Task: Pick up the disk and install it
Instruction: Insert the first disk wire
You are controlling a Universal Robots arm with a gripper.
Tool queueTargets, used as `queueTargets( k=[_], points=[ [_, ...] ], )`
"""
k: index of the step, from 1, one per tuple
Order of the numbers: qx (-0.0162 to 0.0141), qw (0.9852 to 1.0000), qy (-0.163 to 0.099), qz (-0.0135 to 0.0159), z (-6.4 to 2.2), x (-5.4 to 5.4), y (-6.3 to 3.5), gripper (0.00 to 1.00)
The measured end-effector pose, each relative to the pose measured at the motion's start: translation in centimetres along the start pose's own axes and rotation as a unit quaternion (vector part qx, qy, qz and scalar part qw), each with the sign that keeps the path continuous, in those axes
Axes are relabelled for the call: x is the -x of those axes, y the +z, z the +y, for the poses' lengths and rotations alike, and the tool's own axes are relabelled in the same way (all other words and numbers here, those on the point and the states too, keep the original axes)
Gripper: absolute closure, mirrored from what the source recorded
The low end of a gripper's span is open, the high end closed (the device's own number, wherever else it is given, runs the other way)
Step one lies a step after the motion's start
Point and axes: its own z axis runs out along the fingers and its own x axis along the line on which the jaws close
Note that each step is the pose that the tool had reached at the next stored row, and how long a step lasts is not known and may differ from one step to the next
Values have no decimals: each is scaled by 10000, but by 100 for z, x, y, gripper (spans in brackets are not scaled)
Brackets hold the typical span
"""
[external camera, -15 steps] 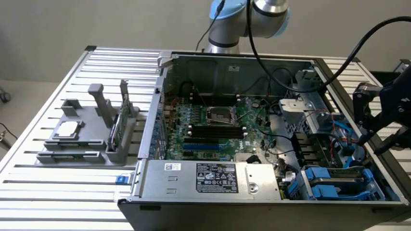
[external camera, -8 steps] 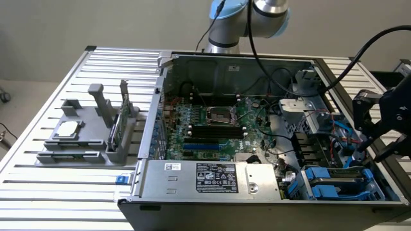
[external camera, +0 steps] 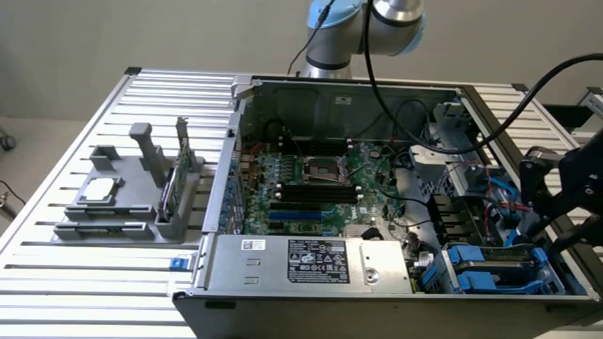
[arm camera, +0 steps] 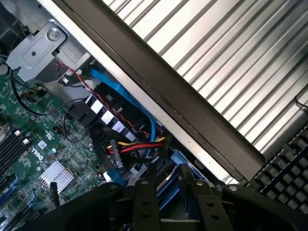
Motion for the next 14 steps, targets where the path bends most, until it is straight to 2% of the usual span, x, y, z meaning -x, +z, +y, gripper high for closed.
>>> queueTargets(
  k=[8, 10, 11, 12, 14],
  points=[
    [-34, 9994, 356, -2, -7, 0, 55, 67],
    [-47, 9991, 414, 11, -8, 0, 58, 65],
    [-47, 9991, 430, 21, -8, 0, 59, 65],
    [-45, 9990, 445, 34, -8, 0, 60, 59],
    [-45, 9988, 478, 55, -7, 0, 59, 59]
  ],
)
